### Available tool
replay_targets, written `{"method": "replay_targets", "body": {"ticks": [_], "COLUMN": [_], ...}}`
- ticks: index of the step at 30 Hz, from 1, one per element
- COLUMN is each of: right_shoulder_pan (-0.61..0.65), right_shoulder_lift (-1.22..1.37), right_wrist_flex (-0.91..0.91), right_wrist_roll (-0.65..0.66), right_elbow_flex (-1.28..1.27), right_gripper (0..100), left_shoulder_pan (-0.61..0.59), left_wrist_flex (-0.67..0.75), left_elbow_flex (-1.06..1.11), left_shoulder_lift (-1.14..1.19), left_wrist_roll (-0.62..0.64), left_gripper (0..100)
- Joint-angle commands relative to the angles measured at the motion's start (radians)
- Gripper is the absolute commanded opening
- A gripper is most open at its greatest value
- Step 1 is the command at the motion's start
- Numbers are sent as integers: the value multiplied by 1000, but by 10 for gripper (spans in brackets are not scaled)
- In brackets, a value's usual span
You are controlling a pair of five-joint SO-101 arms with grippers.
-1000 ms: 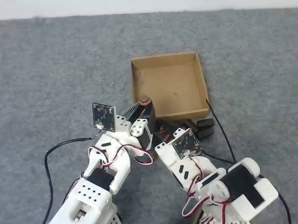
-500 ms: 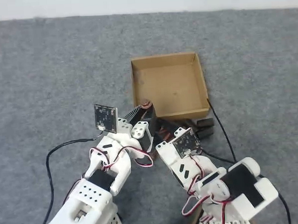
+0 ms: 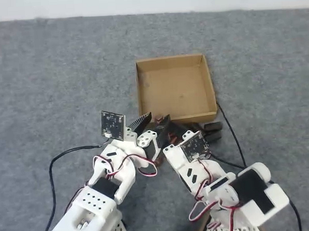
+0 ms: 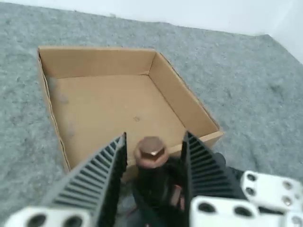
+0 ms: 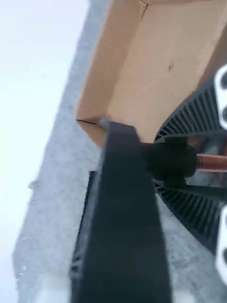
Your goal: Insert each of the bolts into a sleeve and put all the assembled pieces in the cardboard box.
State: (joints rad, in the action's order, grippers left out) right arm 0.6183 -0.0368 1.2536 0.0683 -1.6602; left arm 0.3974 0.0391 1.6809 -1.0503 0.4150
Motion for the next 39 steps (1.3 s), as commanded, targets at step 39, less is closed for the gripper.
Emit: {"method": "replay_targets", "body": {"ticks": [39], "right_shoulder_pan": [-97], "right_shoulder_lift": [-16], "right_wrist_flex": [33], "right_wrist_roll": [26], "right_elbow_flex": [35], "right_gripper": [6], "left_shoulder_pan": [-509], "left_wrist_flex": [-793], "left_elbow_flex": [-62], "left_shoulder_lift": [-766], "left_wrist_roll": [-12], "left_gripper": [182]}}
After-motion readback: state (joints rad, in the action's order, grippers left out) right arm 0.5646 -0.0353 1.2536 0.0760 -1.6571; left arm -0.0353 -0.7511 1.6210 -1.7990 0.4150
